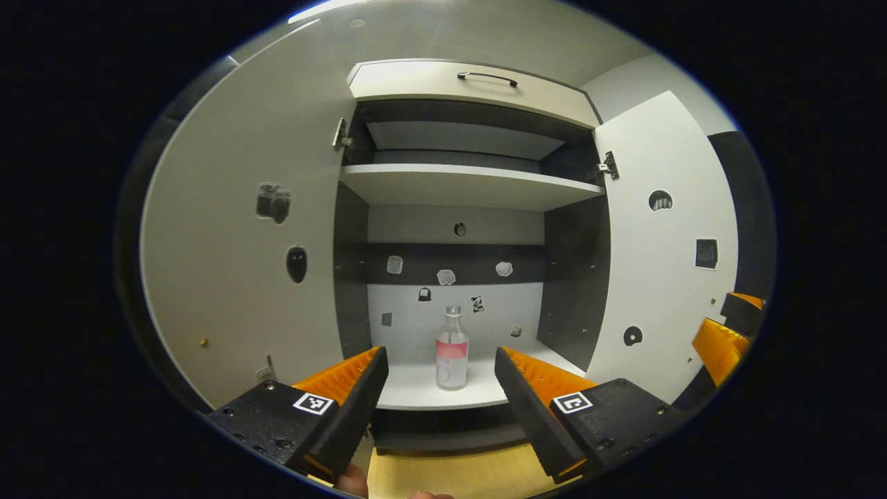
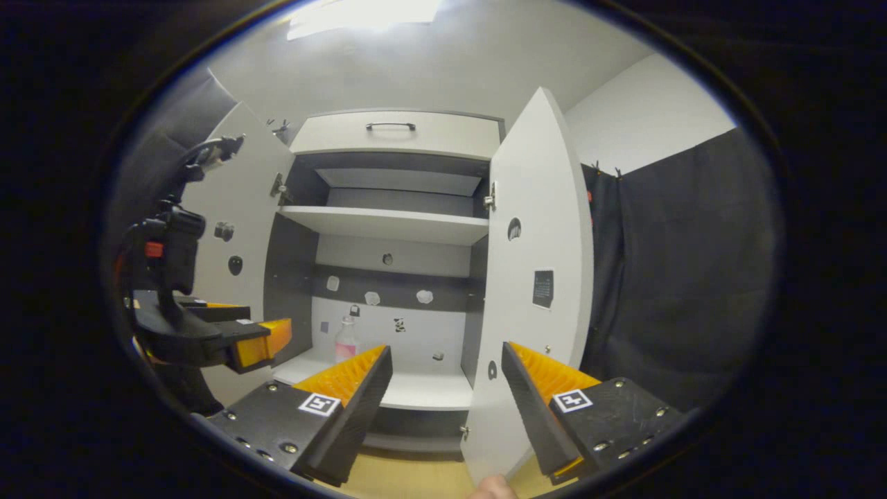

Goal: Grasp the bottle in the cabinet with the left hand and place it on the coaster, then close the right door with the right hand and the left door with the left hand.

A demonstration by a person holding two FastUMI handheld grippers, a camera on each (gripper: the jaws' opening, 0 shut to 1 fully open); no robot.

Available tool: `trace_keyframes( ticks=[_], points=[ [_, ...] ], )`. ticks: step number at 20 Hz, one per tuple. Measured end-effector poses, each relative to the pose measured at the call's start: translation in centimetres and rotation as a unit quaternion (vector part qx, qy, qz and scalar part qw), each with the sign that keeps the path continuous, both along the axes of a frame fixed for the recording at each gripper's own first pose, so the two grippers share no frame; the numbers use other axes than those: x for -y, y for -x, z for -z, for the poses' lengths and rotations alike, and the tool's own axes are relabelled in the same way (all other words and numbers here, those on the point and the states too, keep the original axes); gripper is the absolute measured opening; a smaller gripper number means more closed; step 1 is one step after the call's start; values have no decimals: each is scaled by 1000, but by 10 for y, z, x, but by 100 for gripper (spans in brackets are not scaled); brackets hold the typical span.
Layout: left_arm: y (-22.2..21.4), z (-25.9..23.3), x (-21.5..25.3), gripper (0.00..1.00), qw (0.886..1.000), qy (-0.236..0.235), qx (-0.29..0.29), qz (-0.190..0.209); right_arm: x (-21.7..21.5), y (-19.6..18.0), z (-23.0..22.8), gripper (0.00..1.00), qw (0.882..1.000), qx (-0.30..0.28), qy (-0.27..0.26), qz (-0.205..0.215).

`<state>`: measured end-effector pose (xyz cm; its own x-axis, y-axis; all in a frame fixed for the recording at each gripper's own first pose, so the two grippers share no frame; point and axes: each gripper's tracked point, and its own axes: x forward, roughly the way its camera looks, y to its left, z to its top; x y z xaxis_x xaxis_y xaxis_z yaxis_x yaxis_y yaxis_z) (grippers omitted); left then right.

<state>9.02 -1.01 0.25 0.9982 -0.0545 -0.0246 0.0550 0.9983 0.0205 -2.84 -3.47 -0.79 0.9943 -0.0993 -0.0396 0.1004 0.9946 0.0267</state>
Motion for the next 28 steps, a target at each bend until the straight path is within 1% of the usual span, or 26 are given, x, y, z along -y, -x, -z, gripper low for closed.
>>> trace_keyframes(
  ticks=[5, 10, 11, 12, 13, 14, 17, 21, 26, 27, 28],
  points=[
    [-67, -8, 9, 99, 1000, -4, 10, 2, 23, 11, 5, 95, 999, -12, 13, 41],
    [-134, 1, 13, 99, 1000, -4, 3, -4, 52, 23, 7, 96, 995, -21, 30, 93],
    [-147, 6, 11, 99, 1000, -8, -2, -8, 59, 25, 6, 95, 994, -23, 35, 105],
    [-158, 14, 10, 99, 1000, -10, -12, -12, 67, 28, 7, 93, 992, -24, 38, 118],
    [-169, 21, 11, 99, 1000, -11, -21, -13, 75, 31, 7, 96, 990, -25, 41, 131],
    [-180, 29, 11, 99, 999, -10, -30, -13, 82, 34, 8, 93, 988, -28, 42, 143],
    [-204, 55, 14, 99, 998, -6, -62, -14, 96, 39, 14, 95, 984, -39, 41, 168],
    [-222, 80, 12, 99, 995, -7, -96, -23, 102, 34, 17, 94, 982, -45, 49, 179],
    [-225, 98, 15, 99, 992, -5, -128, -22, 91, 24, 26, 96, 985, -53, 46, 160],
    [-224, 100, 14, 96, 991, -5, -131, -24, 88, 22, 27, 94, 986, -53, 46, 154],
    [-223, 99, 13, 89, 991, -4, -132, -25, 87, 20, 27, 96, 986, -52, 46, 150]
  ],
)
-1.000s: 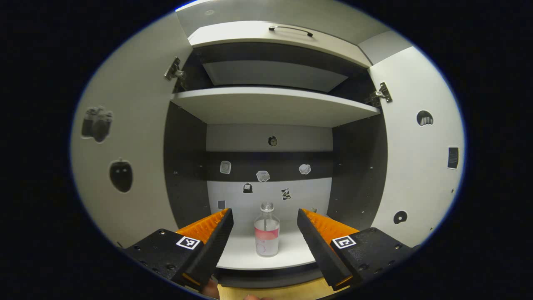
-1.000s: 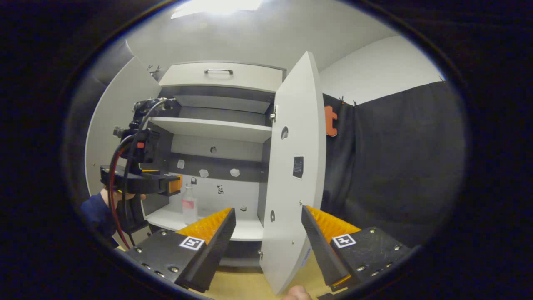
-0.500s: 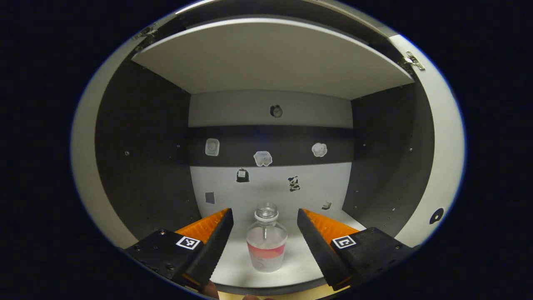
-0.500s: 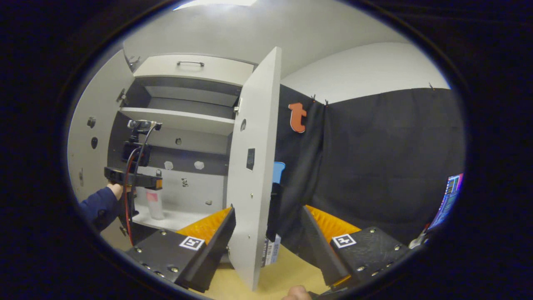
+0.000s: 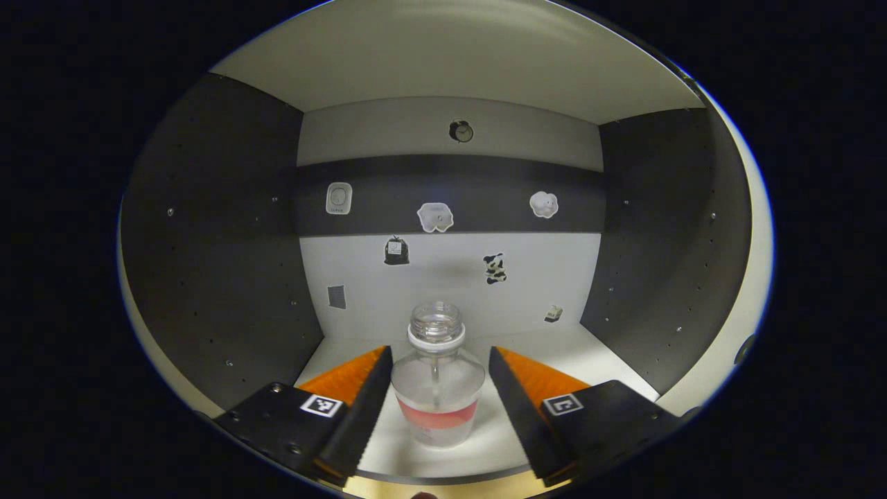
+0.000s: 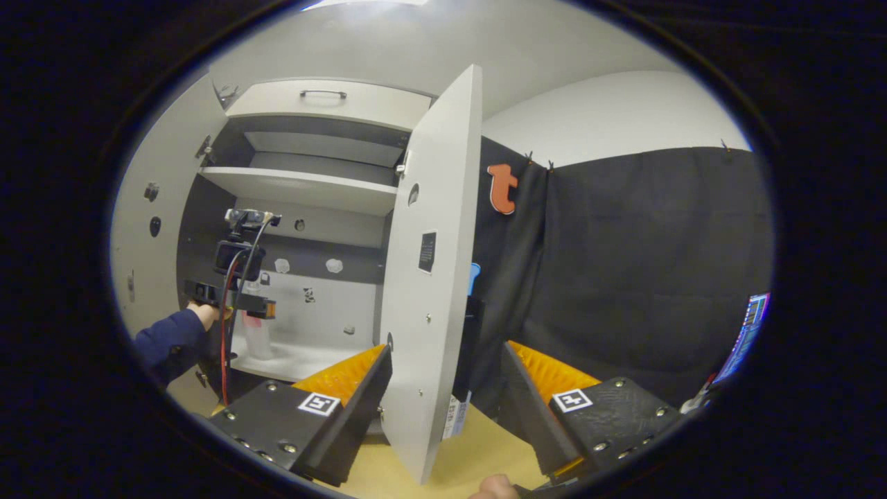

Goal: Grasp the bottle in the cabinet with the left hand and place it on the coaster, then close the right door with the right hand and the left door with the left hand.

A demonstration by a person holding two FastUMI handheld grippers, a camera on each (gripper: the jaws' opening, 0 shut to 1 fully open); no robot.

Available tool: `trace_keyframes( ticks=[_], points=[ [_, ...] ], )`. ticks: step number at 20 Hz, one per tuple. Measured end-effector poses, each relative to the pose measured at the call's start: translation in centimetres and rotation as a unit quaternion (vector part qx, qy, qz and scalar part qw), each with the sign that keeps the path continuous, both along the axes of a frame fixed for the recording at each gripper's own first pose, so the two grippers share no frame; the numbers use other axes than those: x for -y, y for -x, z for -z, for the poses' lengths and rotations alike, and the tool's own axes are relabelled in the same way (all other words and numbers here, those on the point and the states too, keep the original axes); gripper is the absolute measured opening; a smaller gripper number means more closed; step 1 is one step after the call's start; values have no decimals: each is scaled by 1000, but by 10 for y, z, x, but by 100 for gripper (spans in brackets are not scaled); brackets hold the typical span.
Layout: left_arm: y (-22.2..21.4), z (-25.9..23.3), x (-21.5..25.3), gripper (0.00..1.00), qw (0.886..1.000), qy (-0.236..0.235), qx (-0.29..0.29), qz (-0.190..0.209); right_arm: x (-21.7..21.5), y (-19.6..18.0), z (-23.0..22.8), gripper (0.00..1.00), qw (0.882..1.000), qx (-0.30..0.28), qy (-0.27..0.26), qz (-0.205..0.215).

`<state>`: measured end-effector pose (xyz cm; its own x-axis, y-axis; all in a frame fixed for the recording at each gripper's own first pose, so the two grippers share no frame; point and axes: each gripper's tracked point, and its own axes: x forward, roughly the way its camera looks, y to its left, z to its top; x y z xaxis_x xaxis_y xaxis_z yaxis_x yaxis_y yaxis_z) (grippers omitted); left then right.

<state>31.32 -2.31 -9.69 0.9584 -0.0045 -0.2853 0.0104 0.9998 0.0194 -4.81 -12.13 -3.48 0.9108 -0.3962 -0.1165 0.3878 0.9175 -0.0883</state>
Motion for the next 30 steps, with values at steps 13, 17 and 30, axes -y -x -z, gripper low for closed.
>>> trace_keyframes(
  ticks=[13, 17, 30],
  points=[
    [64, -17, 14, 80, 999, 19, 5, 37, 2, 17, -11, 94, 999, 28, -23, -19],
    [110, -20, 24, 80, 998, 23, 9, 62, -6, 23, -15, 96, 998, 32, -25, -40],
    [230, 65, 26, 80, 993, 60, -29, 94, -53, 19, -28, 94, 989, 58, -42, -127]
  ],
)
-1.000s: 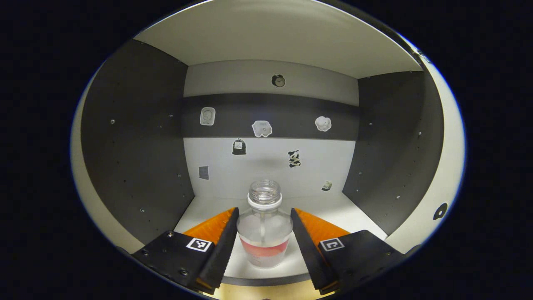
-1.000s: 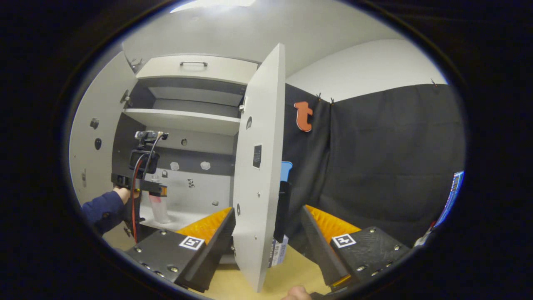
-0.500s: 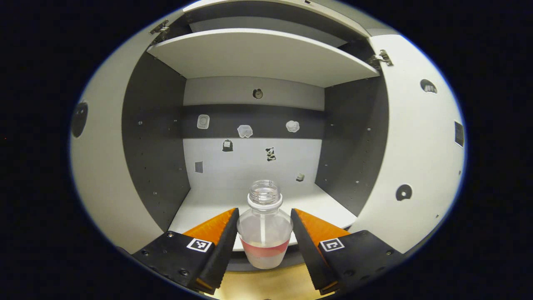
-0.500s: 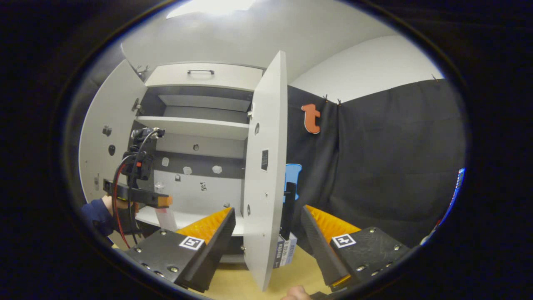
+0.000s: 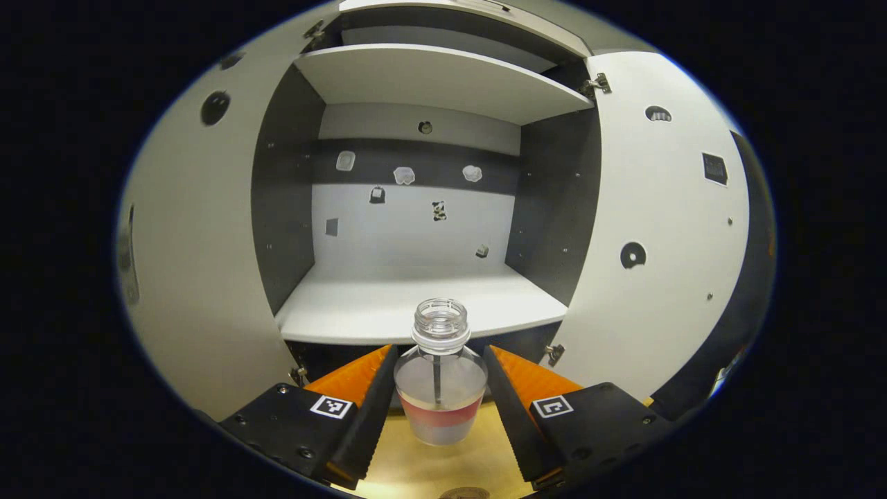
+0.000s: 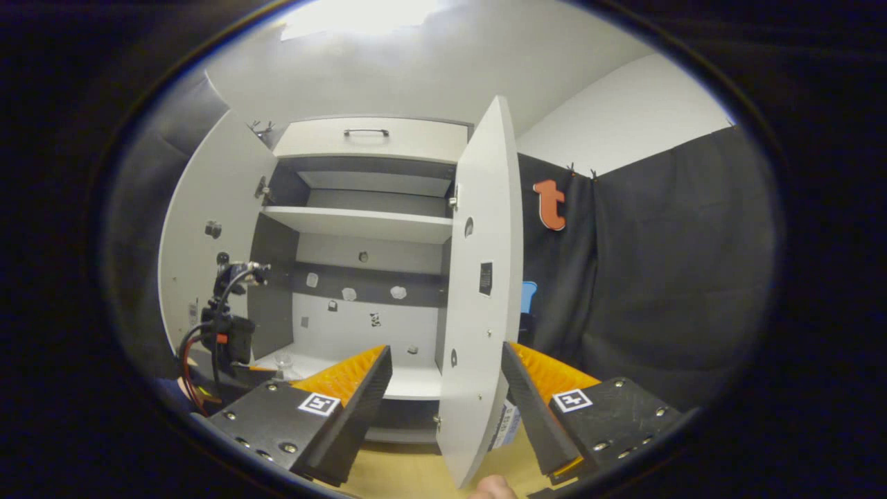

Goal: Grasp the bottle in the cabinet with the left hand and place it on the coaster, then close the right door with the right hand and the left door with the left hand.

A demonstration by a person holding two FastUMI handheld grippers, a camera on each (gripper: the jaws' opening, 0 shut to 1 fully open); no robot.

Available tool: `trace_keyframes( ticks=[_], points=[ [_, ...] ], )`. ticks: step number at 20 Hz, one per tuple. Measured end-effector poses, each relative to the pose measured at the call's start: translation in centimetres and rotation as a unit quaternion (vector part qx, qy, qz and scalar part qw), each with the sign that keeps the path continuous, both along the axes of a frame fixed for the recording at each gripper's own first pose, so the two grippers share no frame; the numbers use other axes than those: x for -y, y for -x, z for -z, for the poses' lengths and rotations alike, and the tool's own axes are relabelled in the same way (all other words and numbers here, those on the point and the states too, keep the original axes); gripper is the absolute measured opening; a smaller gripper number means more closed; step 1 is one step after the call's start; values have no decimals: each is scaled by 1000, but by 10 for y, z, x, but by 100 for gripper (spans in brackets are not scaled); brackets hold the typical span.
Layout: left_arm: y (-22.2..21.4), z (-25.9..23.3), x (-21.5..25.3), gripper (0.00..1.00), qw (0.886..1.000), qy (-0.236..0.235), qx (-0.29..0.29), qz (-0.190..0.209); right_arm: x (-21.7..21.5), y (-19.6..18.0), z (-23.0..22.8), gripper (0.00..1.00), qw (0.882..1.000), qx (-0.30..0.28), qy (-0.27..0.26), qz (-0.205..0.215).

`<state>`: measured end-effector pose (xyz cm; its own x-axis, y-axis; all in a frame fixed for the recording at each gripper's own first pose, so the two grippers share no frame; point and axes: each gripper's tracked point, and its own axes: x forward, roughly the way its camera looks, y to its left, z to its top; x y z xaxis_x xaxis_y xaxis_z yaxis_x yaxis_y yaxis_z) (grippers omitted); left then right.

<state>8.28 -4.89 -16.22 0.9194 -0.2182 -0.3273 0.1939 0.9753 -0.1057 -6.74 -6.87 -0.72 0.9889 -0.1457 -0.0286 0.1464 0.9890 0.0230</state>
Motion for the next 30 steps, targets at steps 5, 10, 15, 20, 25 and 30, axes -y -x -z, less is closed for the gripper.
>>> trace_keyframes(
  ticks=[5, 10, 15, 20, 25, 30],
  points=[
    [37, 55, 0, 80, 999, 27, -34, 21, -6, -2, -3, 96, 1000, 2, 3, -14],
    [74, 115, 11, 82, 993, 51, -89, 59, -11, -2, -4, 96, 1000, 5, 0, -22],
    [100, 171, 10, 80, 986, 57, -145, 60, -7, 0, -3, 94, 1000, 5, 3, -17],
    [120, 213, 13, 81, 980, 64, -183, 53, 2, -1, -1, 94, 1000, 3, 7, -9],
    [130, 231, 25, 81, 980, 47, -181, 69, 6, -4, 3, 96, 1000, -2, 13, -6],
    [141, 249, 26, 81, 978, 13, -192, 85, 6, -6, 4, 94, 1000, -3, 18, -4]
  ],
)
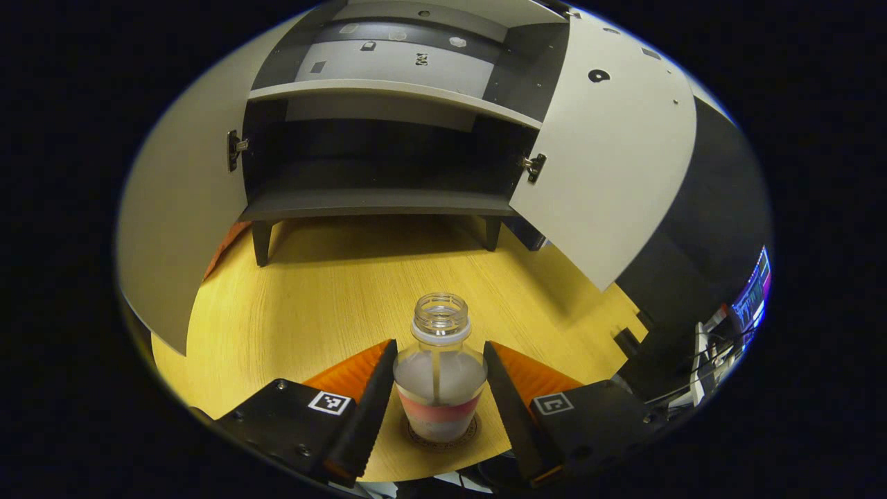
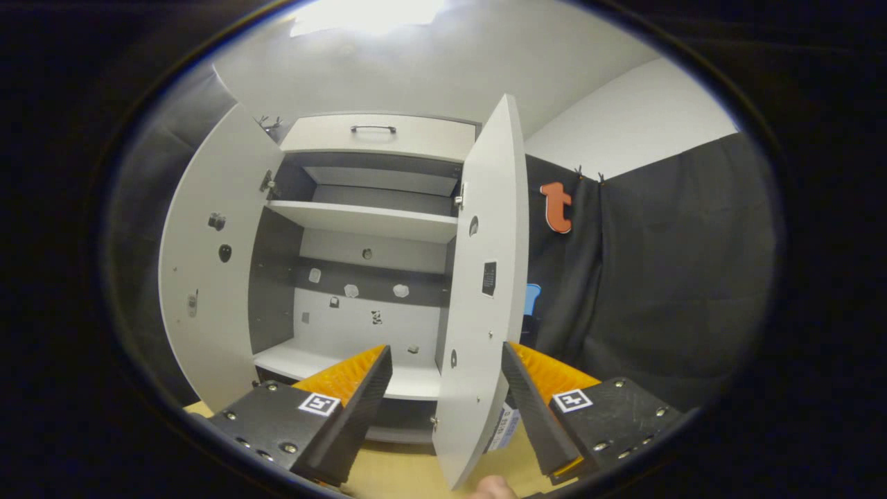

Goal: Grasp the bottle in the cabinet with the left hand and place it on the coaster, then close the right door with the right hand and the left door with the left hand.

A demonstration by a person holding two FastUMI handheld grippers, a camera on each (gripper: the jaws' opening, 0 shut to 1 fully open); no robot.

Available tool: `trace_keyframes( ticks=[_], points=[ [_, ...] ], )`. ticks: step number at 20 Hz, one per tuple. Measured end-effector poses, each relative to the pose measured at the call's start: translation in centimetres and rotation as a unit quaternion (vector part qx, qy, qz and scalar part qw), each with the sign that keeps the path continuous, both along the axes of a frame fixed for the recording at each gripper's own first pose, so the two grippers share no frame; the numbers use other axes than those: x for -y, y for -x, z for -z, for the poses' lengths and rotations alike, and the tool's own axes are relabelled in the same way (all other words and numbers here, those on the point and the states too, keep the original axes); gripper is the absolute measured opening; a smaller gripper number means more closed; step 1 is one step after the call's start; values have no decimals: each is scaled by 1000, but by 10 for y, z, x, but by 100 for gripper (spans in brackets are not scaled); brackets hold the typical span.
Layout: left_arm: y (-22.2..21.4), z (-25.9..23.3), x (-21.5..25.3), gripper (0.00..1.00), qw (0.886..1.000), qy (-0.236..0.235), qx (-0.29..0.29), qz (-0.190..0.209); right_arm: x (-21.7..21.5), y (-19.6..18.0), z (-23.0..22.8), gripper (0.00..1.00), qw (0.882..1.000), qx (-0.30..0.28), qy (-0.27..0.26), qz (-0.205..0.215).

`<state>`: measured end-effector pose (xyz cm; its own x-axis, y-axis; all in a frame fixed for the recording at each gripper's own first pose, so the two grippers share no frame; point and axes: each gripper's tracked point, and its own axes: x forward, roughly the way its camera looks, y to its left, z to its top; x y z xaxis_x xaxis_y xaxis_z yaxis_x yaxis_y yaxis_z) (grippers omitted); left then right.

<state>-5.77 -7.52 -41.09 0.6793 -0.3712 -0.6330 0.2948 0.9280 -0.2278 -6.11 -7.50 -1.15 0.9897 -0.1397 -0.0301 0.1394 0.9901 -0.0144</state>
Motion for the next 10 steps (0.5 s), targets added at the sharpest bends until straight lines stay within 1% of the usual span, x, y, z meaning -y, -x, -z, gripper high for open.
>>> trace_keyframes(
  ticks=[1, 2, 3, 4, 5, 6, 10],
  points=[
    [-2, -3, 2, 81, 1000, 3, 13, 0, 0, 1, 0, 94, 1000, 0, 2, 1],
    [1, -2, 4, 81, 1000, 2, 14, 3, 1, 1, 0, 94, 1000, 0, 3, 2],
    [4, -2, 3, 80, 1000, 0, 10, 5, 1, 0, 1, 96, 1000, 0, 3, 2],
    [5, -3, 4, 81, 1000, 0, 14, 7, 1, 0, 1, 94, 1000, -1, 3, 2],
    [8, -3, 4, 81, 1000, 0, 14, 9, 1, 0, 2, 94, 1000, -2, 2, 1],
    [11, -3, 4, 80, 1000, 0, 14, 9, 0, -1, 2, 96, 1000, -2, 2, -1],
    [25, -5, 1, 82, 1000, 4, 10, 11, -5, -1, 1, 96, 1000, 1, 4, -9]
  ],
)
